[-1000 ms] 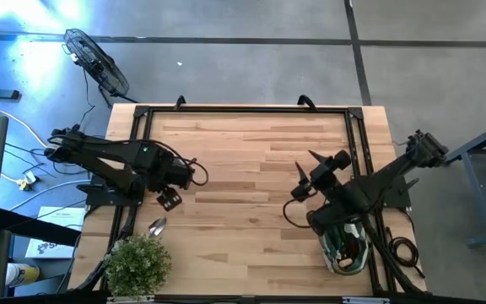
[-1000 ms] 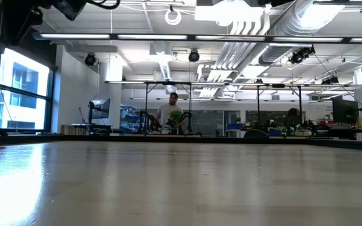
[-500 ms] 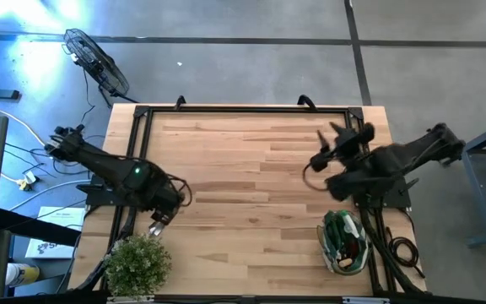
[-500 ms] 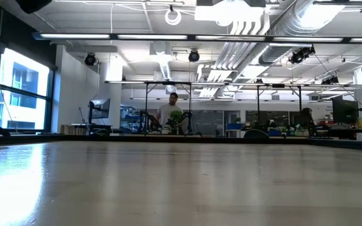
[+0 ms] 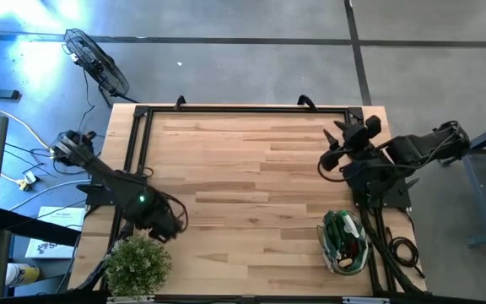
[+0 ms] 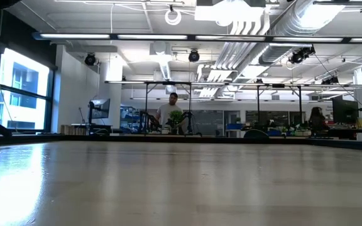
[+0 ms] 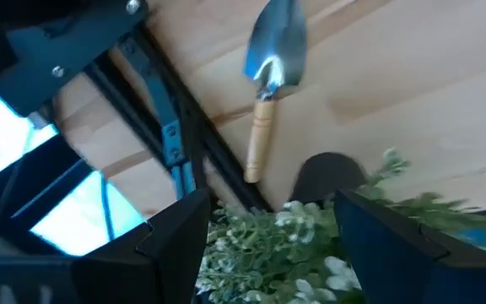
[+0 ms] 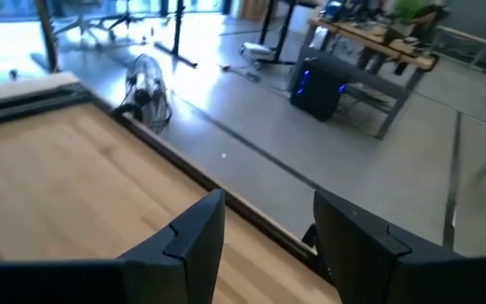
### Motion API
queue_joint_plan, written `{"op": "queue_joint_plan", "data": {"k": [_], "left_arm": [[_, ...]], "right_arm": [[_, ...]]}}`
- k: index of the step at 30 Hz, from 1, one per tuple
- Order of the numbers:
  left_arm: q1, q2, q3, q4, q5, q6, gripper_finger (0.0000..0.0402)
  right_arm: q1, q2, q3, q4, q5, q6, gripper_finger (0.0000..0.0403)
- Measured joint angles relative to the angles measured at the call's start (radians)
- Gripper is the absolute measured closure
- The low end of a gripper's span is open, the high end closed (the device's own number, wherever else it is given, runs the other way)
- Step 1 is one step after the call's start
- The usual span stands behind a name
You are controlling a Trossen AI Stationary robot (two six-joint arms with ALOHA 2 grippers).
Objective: Pick & Place Garden tools in Gardening bag
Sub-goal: Put the brown trowel into the green gardening bag
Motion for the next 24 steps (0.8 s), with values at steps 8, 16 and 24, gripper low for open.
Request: {"op": "queue_joint_plan", "data": {"k": [8,16,24], "left_arm": [[-0.006,0.103,0.000,0.125,0.030,0.001,0.0156],[-0.007,0.170,0.000,0.154,0.055,0.002,0.0156],[-0.006,0.175,-0.059,0.199,0.033,0.002,0.0156]], "right_arm": [[0.001,0.001,0.000,0.049,-0.118,-0.093,0.0229],[0.001,0.001,0.000,0.049,-0.182,-0.115,0.0229],[0.001,0.001,0.000,0.049,-0.192,-0.119,0.0229]]}}
